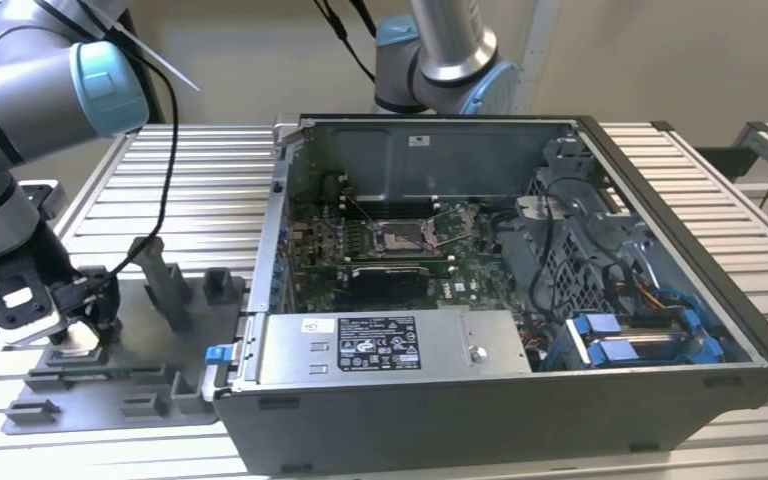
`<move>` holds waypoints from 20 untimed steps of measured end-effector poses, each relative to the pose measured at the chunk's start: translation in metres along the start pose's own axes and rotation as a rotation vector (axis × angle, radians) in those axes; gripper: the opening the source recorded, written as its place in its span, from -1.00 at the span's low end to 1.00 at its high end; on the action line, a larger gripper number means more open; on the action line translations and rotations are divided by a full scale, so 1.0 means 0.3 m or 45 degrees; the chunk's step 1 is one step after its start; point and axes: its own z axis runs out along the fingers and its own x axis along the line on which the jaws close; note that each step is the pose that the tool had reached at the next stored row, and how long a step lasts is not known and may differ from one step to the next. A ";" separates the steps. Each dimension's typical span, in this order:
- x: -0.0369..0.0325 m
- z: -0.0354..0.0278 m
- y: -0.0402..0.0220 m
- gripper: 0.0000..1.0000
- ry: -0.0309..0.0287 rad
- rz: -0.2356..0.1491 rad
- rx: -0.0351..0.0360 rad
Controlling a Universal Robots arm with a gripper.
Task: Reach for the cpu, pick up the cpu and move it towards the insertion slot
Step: 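Pick up the cpu and move it towards the insertion slot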
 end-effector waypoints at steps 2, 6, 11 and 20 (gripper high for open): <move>0.000 0.000 0.000 -1.00 -0.0001 0.000 -0.0001; 0.000 0.000 0.000 -1.00 -0.0002 0.000 -0.0002; 0.000 -0.011 0.001 -1.00 0.0003 0.000 -0.0004; 0.000 -0.070 0.003 -1.00 0.0020 0.000 -0.0003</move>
